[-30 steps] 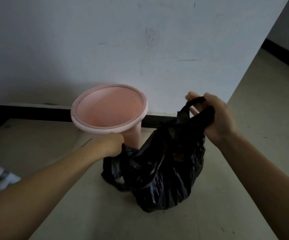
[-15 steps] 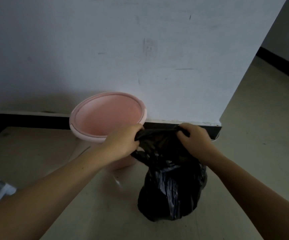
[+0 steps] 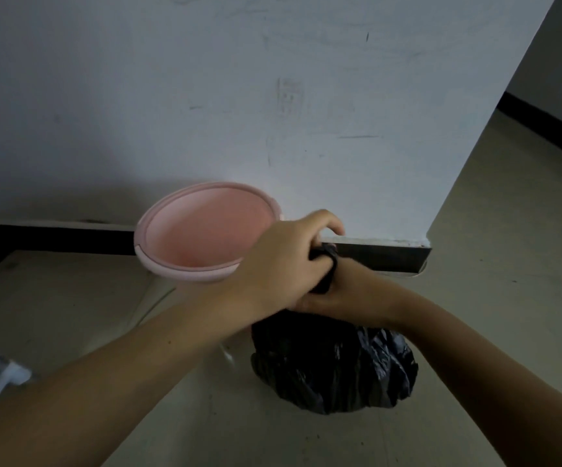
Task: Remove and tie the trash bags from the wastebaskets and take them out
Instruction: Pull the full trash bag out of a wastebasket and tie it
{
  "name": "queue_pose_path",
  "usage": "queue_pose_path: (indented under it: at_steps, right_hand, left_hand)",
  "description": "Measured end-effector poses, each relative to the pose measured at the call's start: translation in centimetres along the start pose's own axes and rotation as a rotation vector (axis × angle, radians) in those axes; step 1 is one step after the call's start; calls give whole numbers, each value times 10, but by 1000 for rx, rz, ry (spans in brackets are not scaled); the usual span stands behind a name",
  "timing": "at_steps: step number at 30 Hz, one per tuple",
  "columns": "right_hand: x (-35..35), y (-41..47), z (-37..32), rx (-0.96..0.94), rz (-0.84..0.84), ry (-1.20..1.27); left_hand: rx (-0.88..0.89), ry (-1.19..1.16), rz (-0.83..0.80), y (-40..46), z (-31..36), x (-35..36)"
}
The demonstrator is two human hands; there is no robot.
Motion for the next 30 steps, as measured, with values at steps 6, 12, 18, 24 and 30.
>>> queue_pose_path:
  at_steps: [6,12,18,24,30]
  right_hand:
    - [-6,1,12,137,224,344]
    - [-6,-2,26,277,261,577]
    - [-12,0,26,222,200,487]
    - [1,4,35,233,79,857]
    - [-8,-3,38,203,25,987]
  left_hand:
    - [31,-204,-52,2,-10,3]
    - [-28,-50,-158,-6,-49,36]
    - [-176,-54,177,-5,-64,27]
    - [-365,-1060,-213,-13,-56,72]
    - [-426,-831,-404,-26,-59,97]
Point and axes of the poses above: each hand's wrist, its own y-axis towards the middle knuckle, its own x-axis out of the palm, z = x × y, the point moved 5 cm from there along y, towards the middle knuckle, and after that the axes turned 10 degrees about y, right-handed, at the moved point
